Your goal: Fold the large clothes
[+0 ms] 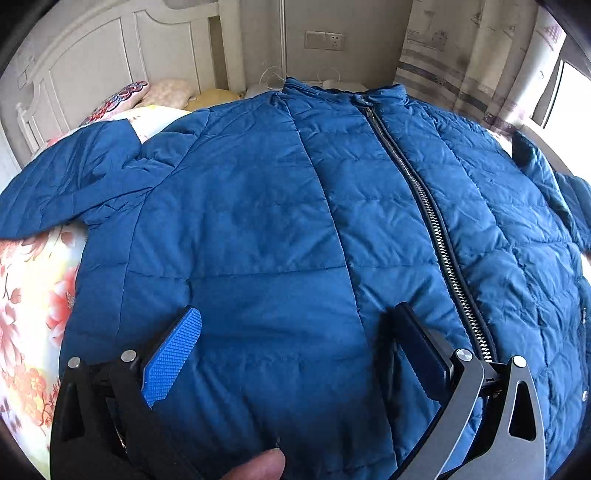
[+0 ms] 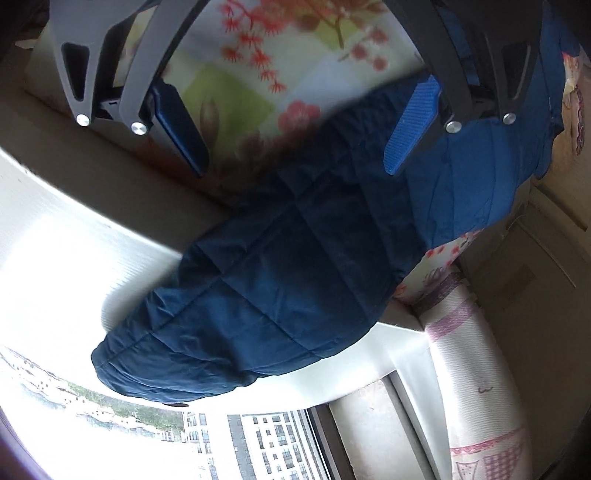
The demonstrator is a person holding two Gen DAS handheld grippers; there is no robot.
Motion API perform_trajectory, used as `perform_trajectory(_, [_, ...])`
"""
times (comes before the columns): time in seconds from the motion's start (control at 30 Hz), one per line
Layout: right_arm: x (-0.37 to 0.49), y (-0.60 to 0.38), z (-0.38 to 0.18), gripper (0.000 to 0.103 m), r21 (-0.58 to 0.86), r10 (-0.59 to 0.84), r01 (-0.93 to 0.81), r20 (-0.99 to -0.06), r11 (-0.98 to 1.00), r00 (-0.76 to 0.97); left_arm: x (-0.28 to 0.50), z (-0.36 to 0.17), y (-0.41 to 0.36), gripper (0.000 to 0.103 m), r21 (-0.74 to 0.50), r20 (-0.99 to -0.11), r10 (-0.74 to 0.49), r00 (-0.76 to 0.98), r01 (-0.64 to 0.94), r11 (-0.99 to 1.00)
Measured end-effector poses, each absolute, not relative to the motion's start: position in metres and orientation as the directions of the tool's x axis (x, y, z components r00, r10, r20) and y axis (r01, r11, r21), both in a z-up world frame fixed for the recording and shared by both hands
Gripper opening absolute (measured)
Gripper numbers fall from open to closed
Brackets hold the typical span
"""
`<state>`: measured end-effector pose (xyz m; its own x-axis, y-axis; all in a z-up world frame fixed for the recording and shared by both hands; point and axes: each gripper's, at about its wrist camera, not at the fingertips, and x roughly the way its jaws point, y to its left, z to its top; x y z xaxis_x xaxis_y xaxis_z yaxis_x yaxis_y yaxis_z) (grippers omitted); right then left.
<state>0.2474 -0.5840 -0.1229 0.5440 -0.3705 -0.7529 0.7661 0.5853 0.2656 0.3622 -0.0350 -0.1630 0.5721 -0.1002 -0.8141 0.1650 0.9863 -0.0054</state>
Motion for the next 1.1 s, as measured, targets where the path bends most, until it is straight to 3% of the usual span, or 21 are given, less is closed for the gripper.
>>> perform_trajectory(0.07, [0.254, -0.594, -0.13, 0.073, 0.276, -0.365, 0.771, -0.756, 0.574, 0.543, 0.36, -0.164, -0.034, 0.099, -0.006, -0.811, -0.1, 0.576, 0.162, 0.987])
perform_trajectory(0.1, [0.254, -0.597, -0.132, 0.028, 0.318, -0.33, 0.748, -0.748, 0.583, 0.576, 0.36, -0.164, -0.035, 0.099, -0.007, -0.81, -0.099, 0.577, 0.161, 0.987])
perform_trajectory(0.13, [0.254, -0.597, -0.131, 0.008, 0.38, -0.286, 0.708, -0.723, 0.595, 0.628, 0.361, -0.165, -0.034, 0.099, -0.006, -0.811, -0.098, 0.577, 0.159, 0.987])
perform_trajectory(0.23, [0.251, -0.541, -0.087, 0.005, 0.402, -0.267, 0.53, -0.549, 0.746, 0.792, 0.367, -0.164, -0.036, 0.099, -0.006, -0.815, -0.093, 0.573, 0.151, 0.989])
perform_trajectory(0.33, [0.266, -0.463, -0.042, 0.005, 0.363, -0.116, 0.289, -0.431, 0.886, 0.895, 0.37, -0.163, -0.039, 0.099, -0.008, -0.817, -0.091, 0.569, 0.146, 0.989])
perform_trajectory(0.4, [0.281, -0.41, -0.025, 0.005, 0.316, 0.009, 0.131, -0.407, 0.94, 0.913, 0.372, -0.163, -0.039, 0.099, -0.014, -0.817, -0.096, 0.568, 0.147, 0.989])
perform_trajectory(0.5, [0.311, -0.316, -0.025, 0.004, 0.231, 0.23, -0.136, -0.455, 0.963, 0.86, 0.371, -0.163, -0.035, 0.099, -0.032, -0.815, -0.114, 0.568, 0.152, 0.988])
perform_trajectory(0.57, [0.328, -0.269, -0.044, 0.004, 0.163, 0.259, -0.203, -0.526, 0.966, 0.81, 0.371, -0.163, -0.033, 0.099, -0.05, -0.812, -0.13, 0.569, 0.153, 0.987])
perform_trajectory(0.63, [0.342, -0.242, -0.07, 0.008, 0.129, 0.27, -0.242, -0.596, 0.962, 0.756, 0.371, -0.162, -0.032, 0.099, -0.058, -0.811, -0.137, 0.569, 0.155, 0.986])
perform_trajectory(0.67, [0.353, -0.236, -0.091, 0.01, 0.179, 0.309, -0.255, -0.65, 0.95, 0.695, 0.37, -0.163, -0.032, 0.099, -0.056, -0.811, -0.137, 0.569, 0.156, 0.986])
perform_trajectory(0.73, [0.375, -0.235, -0.132, 0.028, 0.283, 0.357, -0.218, -0.758, 0.934, 0.545, 0.37, -0.163, -0.033, 0.099, -0.051, -0.812, -0.132, 0.568, 0.157, 0.986])
perform_trajectory(0.8, [0.359, -0.229, -0.148, 0.033, 0.314, 0.368, -0.192, -0.778, 0.93, 0.509, 0.371, -0.163, -0.032, 0.099, -0.047, -0.813, -0.13, 0.568, 0.158, 0.986])
perform_trajectory(0.9, [0.332, -0.235, -0.131, 0.07, 0.292, 0.359, -0.21, -0.762, 0.933, 0.538, 0.372, -0.164, -0.032, 0.099, -0.045, -0.815, -0.128, 0.565, 0.158, 0.986])
perform_trajectory(1.0, [0.293, -0.254, -0.101, 0.069, 0.255, 0.346, -0.234, -0.713, 0.938, 0.609, 0.371, -0.164, -0.033, 0.099, -0.04, -0.816, -0.124, 0.564, 0.16, 0.986])
perform_trajectory(1.1, [0.27, -0.307, -0.083, 0.069, 0.248, 0.235, -0.09, -0.65, 0.965, 0.723, 0.371, -0.164, -0.033, 0.099, -0.038, -0.816, -0.123, 0.565, 0.16, 0.986])
